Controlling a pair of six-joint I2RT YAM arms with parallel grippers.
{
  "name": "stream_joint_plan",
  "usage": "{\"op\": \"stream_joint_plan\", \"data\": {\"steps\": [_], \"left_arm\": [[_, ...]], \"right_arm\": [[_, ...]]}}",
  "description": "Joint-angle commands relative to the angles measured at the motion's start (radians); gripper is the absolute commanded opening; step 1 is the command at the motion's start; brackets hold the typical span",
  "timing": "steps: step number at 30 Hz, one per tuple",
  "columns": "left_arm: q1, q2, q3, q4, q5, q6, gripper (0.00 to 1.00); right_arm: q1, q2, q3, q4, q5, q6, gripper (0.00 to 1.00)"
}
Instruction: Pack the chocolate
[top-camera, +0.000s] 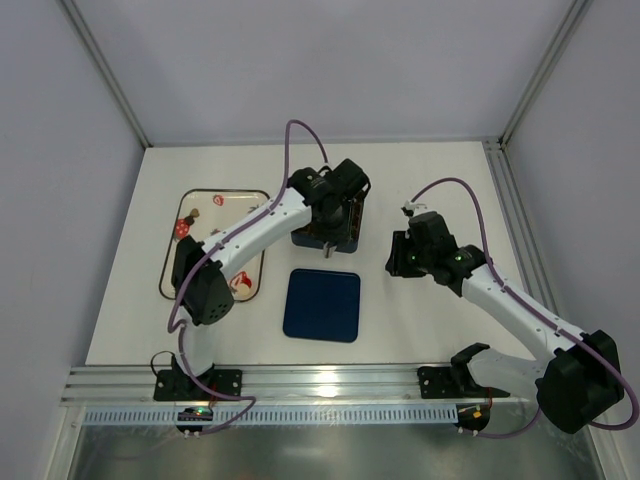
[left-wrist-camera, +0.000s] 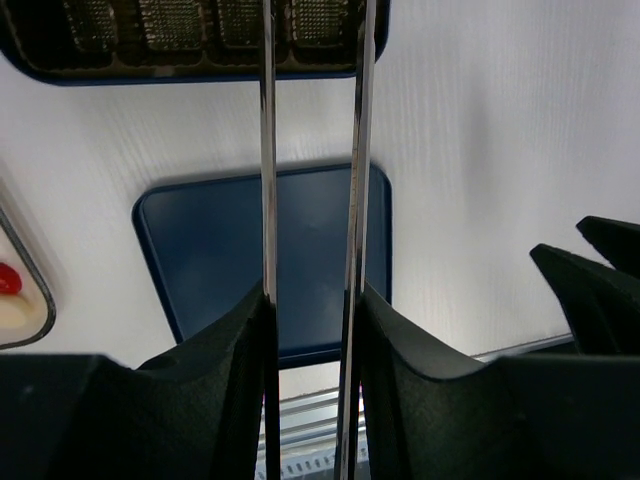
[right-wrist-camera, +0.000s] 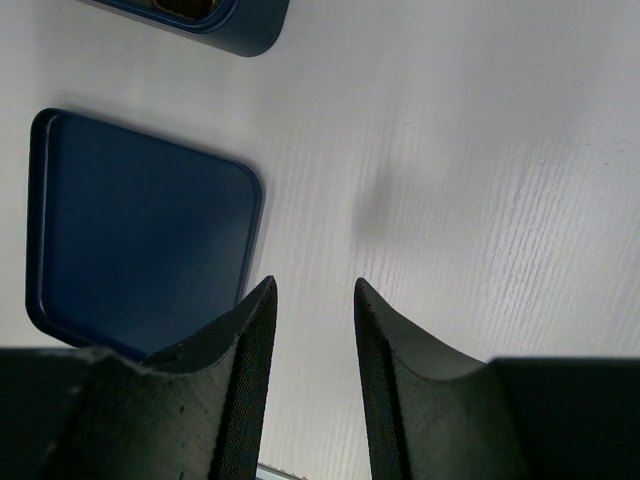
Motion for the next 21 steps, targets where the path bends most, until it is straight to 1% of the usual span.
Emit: {"op": "stream_joint_plan", "data": {"steps": [1,3,4,5,6,7,9,10,11,13,14,17,21], "left_arm": [[-0.001,-0.139,-0.052,-0.007,-0.077,0.001,0.36],[0.013,-0.238,-0.123,-0.013,-0.098,-0.025,0.37],[0.022,-0.273,-0.207,-0.016,-0.107,-0.037,0.37],[0.046,-0.363,-0.266,-0.018,-0.109,-0.065,0.37],[0.06,-0.407,-0.315,-0.016,-0.112,-0.077,0.37],[0.075,-0.509,-0.423,-0.027,-0.121,-0.092,0.37],[0.129,-0.611,-0.518,-0.041,-0.127,-0.132,0.38],[0.152,-0.66,-0.609,-0.064,-0.13,-0.146,0.37],[0.19,-0.756,-0.645,-0.076,-0.132,-0.167,0.38],[0.23,-0.836,-0.746,-0.116,-0.127,-0.189,0.38],[0.247,-0.907,-0.774,-0.134,-0.124,-0.195,0.39],[0.295,-0.988,-0.845,-0.188,-0.13,-0.212,0.4],[0.339,-1.039,-0.903,-0.223,-0.132,-0.226,0.4]], "right_arm": [[0.004,-0.01,0.02,0.031,0.009,-0.004,0.39],[0.004,-0.006,0.02,0.037,0.009,-0.004,0.39],[0.004,-0.003,0.019,0.043,-0.024,-0.006,0.39],[0.004,0.0,0.018,0.049,-0.031,-0.006,0.39],[0.004,0.003,0.018,0.052,-0.037,-0.007,0.39],[0.005,0.005,0.018,0.061,-0.048,-0.007,0.39],[0.007,0.013,0.015,0.077,-0.06,-0.009,0.39],[0.007,0.017,0.015,0.083,-0.075,-0.009,0.39],[0.007,0.022,0.011,0.091,-0.083,-0.007,0.39],[0.01,0.039,0.009,0.111,-0.098,-0.006,0.39],[0.013,0.046,0.011,0.117,-0.112,-0.004,0.39],[0.02,0.071,0.015,0.138,-0.129,-0.004,0.39],[0.033,0.091,0.022,0.15,-0.138,-0.004,0.39]]}}
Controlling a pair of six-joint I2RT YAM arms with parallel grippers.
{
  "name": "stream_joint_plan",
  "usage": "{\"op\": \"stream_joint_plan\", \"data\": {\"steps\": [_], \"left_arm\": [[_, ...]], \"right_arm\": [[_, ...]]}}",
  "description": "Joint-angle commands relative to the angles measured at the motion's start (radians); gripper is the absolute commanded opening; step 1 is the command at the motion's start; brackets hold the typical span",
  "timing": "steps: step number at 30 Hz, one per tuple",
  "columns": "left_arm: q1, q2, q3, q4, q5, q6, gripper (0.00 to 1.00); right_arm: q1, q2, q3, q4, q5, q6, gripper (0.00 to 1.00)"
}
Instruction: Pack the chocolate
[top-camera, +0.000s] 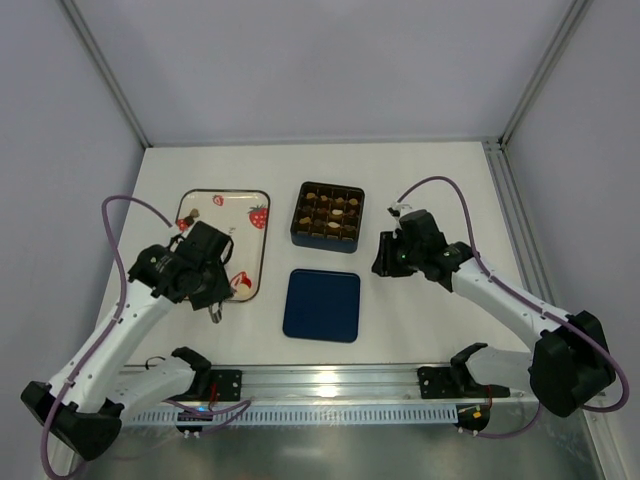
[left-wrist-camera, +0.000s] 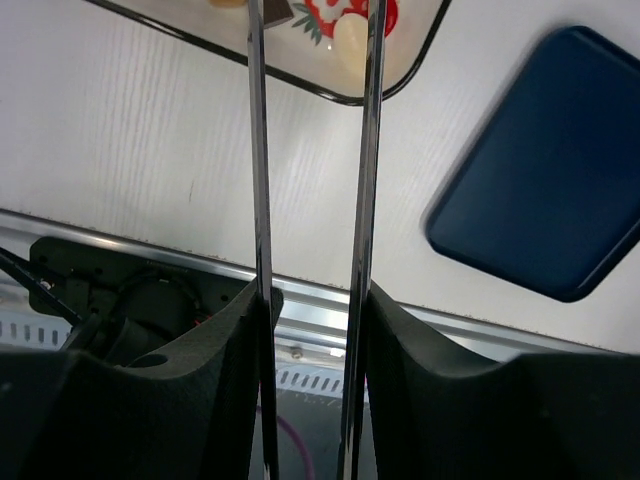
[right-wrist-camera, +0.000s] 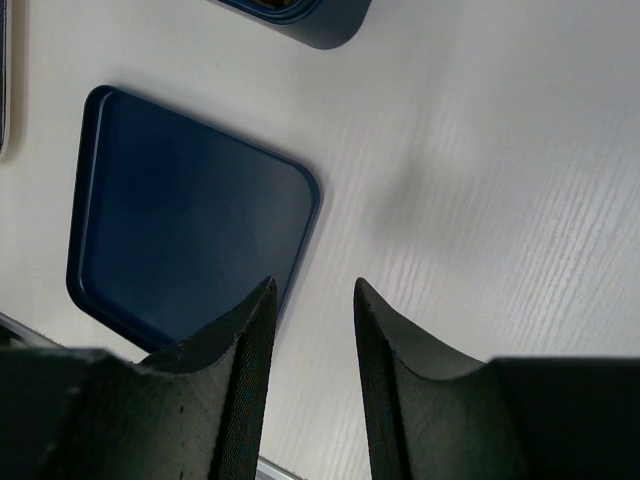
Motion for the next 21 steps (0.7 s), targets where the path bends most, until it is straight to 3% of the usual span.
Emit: {"op": "stream_joint_plan", "data": {"steps": [1,21], "left_arm": [[0.034,-0.028,-0.039,-0.055,-0.019,-0.036,0.41],[0.199,0.034,-0.112,0.02,0.039,0.096,0.43]], "right_arm": [[0.015,0.009,0.022,0.057,-0.029,-0.002,0.39],[0.029,0.009,-0.001,0.08,-0.053,-0.005,0.39]]}}
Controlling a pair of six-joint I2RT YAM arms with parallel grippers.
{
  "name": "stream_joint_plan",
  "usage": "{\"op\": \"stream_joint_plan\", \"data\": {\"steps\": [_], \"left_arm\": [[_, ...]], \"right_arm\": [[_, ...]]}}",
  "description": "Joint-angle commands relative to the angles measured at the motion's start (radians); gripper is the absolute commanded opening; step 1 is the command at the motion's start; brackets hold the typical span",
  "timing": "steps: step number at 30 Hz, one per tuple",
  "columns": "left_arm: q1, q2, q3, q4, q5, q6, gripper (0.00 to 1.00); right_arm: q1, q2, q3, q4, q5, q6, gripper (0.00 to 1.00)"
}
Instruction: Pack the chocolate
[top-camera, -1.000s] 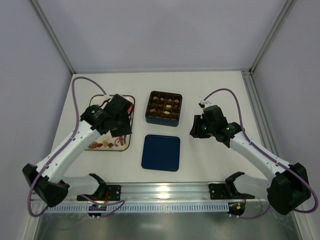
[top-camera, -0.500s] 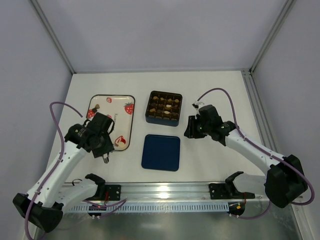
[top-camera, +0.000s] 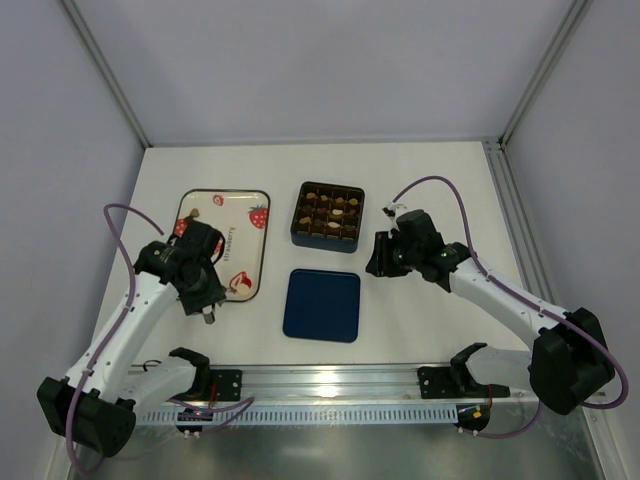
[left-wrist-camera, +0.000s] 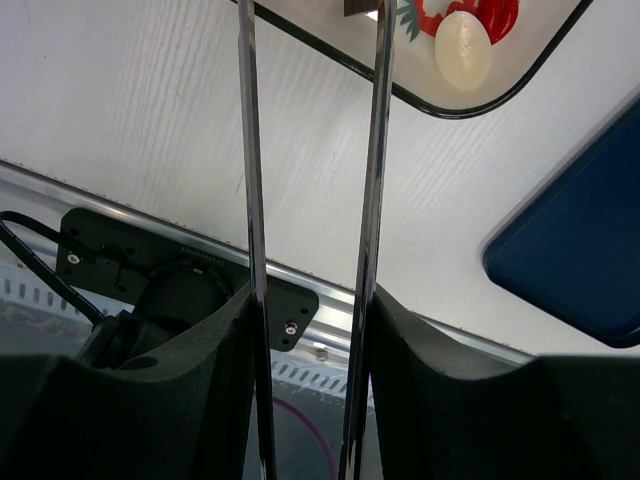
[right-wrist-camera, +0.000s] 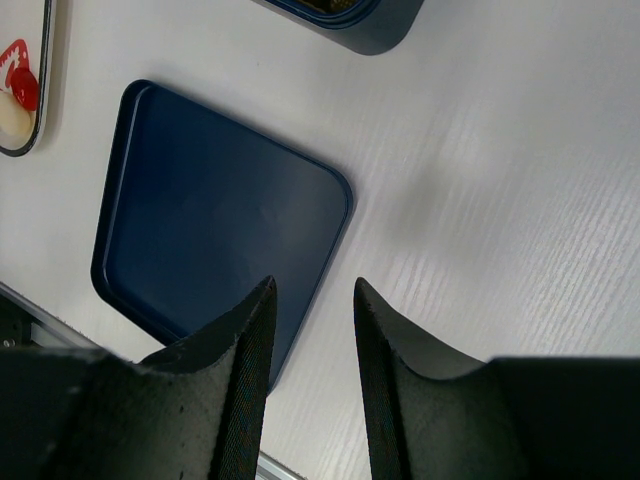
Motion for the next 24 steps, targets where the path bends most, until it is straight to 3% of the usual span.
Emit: {"op": "stream_joint_plan", "data": {"steps": [1,24], "left_arm": [[0.027,0.01,-0.008,0.03,0.017,0.048,0.43],[0.102,0.121,-0.027,0.116,0.086,0.146,0.42]], "right_arm": [[0.006,-0.011,0.001,0.03,-0.002,-0.006,0.39],[0.006,-0.009,0.005,0.017,0.012,-0.011,0.39]]}}
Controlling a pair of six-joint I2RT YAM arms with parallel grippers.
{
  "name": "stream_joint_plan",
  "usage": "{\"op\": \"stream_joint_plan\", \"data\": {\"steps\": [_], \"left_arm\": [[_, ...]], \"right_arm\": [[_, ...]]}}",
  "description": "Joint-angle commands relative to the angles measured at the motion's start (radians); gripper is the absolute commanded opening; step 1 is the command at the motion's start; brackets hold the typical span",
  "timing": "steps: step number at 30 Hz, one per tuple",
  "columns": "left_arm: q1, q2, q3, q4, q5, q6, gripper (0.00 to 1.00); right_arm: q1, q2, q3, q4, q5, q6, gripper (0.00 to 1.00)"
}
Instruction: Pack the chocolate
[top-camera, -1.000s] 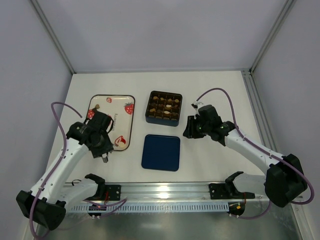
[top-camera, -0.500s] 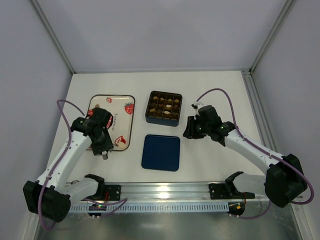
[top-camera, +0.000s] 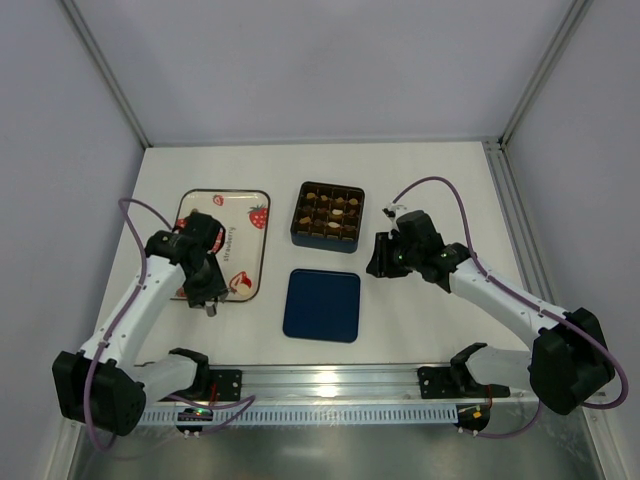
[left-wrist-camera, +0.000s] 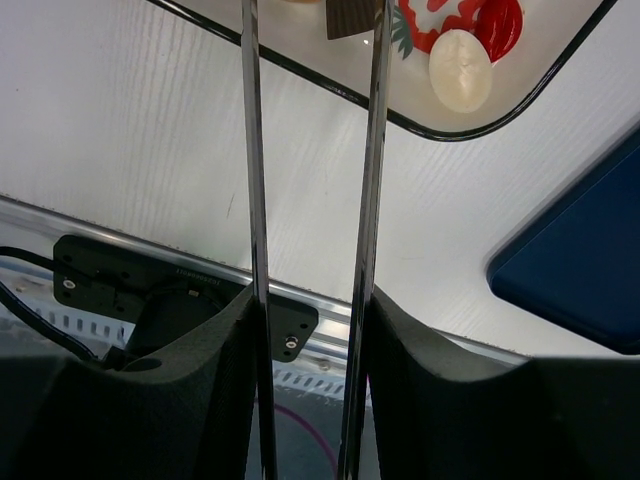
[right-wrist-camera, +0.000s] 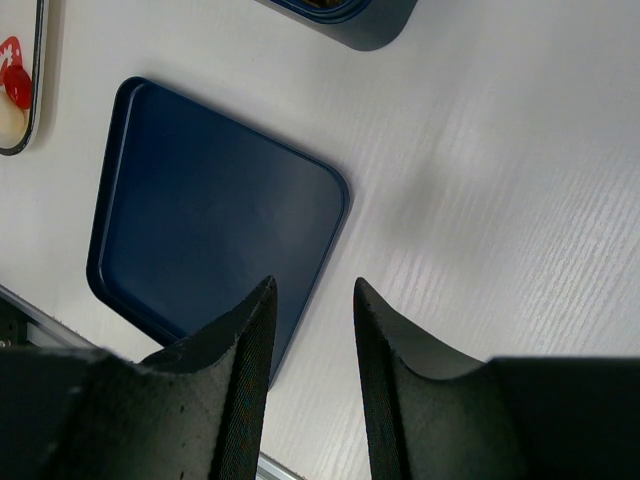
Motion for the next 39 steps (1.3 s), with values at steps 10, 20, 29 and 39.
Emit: {"op": "stream_joint_plan", "data": {"steps": [10,20,29,39], "left_arm": [[0.025,0.026,0.022,0.038,0.047,0.052,0.33],[0.024,0.067,0.131,0.018,0.02,0.078,0.3],[0.016,0.129,0.247,0.012,0.05,0.095,0.28],[-0.183,0.324,0.526,-0.004,0.017,0.056,0.28]], "right_arm": [[0.006,-0.01,0.016,0.011,0.014,-0.008,0.39],[0.006,-0.01,0.023,0.005,0.027,-0.005,0.39],[0.006,-0.004,0.03,0.002,0.037,-0.001,0.39],[0.006,-0.003,0.042,-0.009,0.06,-0.001,0.39]]}}
